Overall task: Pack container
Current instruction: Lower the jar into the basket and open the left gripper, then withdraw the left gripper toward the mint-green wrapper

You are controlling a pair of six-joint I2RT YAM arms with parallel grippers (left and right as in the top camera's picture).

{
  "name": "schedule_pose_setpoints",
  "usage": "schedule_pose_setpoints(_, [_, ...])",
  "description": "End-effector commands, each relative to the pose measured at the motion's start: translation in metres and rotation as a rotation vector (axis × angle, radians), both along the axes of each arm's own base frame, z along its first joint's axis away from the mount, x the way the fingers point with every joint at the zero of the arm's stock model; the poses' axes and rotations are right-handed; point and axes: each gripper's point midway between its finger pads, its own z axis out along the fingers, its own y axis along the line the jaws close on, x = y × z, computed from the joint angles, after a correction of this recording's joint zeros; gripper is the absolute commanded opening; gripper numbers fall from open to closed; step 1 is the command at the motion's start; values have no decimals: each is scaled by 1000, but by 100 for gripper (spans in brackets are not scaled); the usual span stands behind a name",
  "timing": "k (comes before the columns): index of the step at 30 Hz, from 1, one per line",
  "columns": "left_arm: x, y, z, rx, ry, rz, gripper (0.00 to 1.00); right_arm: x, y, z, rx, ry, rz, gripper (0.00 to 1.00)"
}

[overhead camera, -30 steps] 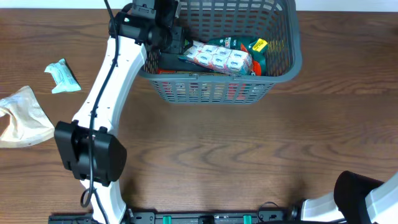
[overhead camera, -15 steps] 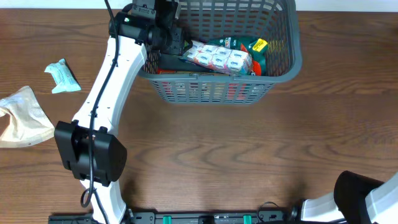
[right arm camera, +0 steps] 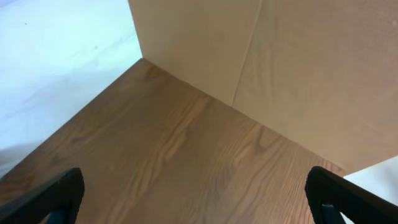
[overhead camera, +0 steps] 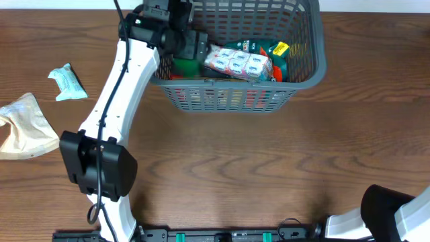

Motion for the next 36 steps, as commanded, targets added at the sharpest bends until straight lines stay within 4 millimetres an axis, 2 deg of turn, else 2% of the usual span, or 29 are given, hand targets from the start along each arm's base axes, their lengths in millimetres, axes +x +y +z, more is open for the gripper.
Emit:
schedule_pose_setpoints(1, [4,-2,6,-21,-14,-17,99,-2,-3,0,2,-5,-21,99])
schedule_pose_setpoints(5, [3,-8,20,-63,-45,-38,99,-2,-3,0,2,-5,-21,99])
schedule_pose_setpoints(8, [1,-8,44,-78,-96,-41,99,-2,-3,0,2,-5,-21,99])
schedule_pose_setpoints(11, [-5,-6,82,-101,-177,-43,99,-2,-3,0,2,-5,-21,99])
schedule_pose_setpoints(16, [-28,2,164,-148,-356,-44,99,-2,-3,0,2,-5,-21,99])
schedule_pose_setpoints(19, [-41,22,203,-145,-448,34,99,-2,-3,0,2,-5,-21,99])
schedule_pose_setpoints(22, [-50,68,228,-60,-524,210,99,-2,-3,0,2,-4,-22,99])
schedule_pose_setpoints(24, [-55,102,232,11,-536,338,99,-2,-3,0,2,-5,-22,99])
schedule_pose_setpoints(27, [-66,151,219,107,-479,498,100,-2,-3,0,2,-5,-22,99])
schedule_pose_setpoints(32, [-79,218,173,146,-284,722,100,-2,-3,0,2,-4,-21,99])
schedule_pose_setpoints(36, [-79,264,139,180,-169,845,99,-2,-3,0,2,-5,-21,99])
